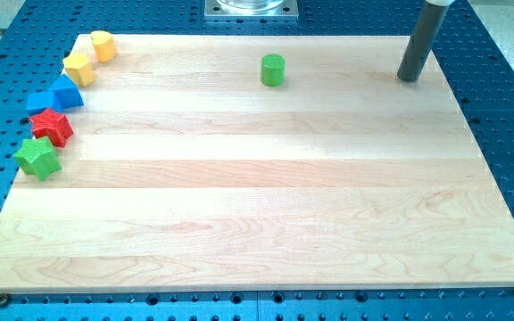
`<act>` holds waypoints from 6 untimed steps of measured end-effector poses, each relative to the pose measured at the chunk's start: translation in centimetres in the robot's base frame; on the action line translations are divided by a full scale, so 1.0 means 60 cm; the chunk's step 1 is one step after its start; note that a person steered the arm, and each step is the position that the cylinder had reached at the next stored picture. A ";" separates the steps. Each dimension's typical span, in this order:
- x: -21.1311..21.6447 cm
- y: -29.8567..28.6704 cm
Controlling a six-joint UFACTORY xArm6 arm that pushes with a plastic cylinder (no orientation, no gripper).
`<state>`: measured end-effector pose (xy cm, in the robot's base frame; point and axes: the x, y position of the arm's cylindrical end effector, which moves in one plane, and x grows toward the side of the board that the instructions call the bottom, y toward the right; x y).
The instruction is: Place the green circle to the center of the board
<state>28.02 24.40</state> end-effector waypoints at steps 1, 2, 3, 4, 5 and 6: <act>-0.053 0.000; -0.089 -0.011; -0.092 -0.238; -0.011 -0.339; 0.140 -0.388; 0.231 -0.434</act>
